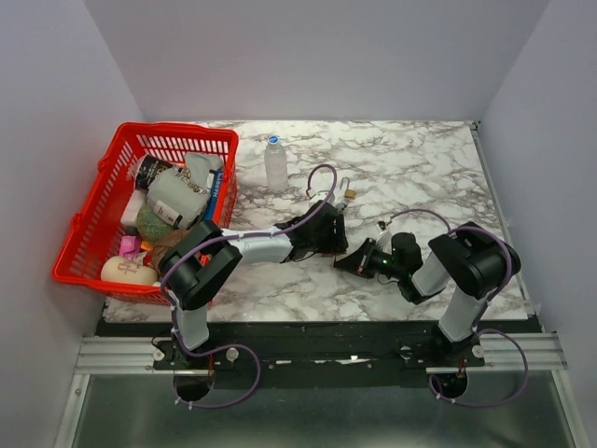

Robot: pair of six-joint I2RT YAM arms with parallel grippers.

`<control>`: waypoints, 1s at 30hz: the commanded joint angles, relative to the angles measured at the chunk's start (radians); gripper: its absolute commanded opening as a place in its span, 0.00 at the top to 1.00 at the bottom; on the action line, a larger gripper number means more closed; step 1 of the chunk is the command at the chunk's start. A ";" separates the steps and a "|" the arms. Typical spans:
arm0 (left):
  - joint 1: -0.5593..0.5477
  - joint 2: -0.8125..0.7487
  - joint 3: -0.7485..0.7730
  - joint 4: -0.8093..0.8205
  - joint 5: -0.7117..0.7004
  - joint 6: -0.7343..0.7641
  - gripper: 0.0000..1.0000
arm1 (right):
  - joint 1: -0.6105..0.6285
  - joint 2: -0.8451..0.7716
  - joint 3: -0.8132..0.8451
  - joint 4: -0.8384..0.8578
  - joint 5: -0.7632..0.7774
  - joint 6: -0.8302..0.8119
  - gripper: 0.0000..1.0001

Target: Unlock with the key

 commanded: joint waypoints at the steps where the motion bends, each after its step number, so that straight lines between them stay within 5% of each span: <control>1: -0.020 -0.013 -0.020 -0.063 0.040 0.006 1.00 | -0.029 0.006 0.032 -0.022 0.138 -0.059 0.99; 22: -0.023 0.013 -0.024 -0.023 0.142 0.016 1.00 | -0.037 -0.020 0.078 -0.034 0.185 -0.150 0.99; 30: -0.017 0.046 -0.012 -0.026 0.216 0.021 1.00 | -0.037 -0.103 0.096 -0.174 0.234 -0.218 0.99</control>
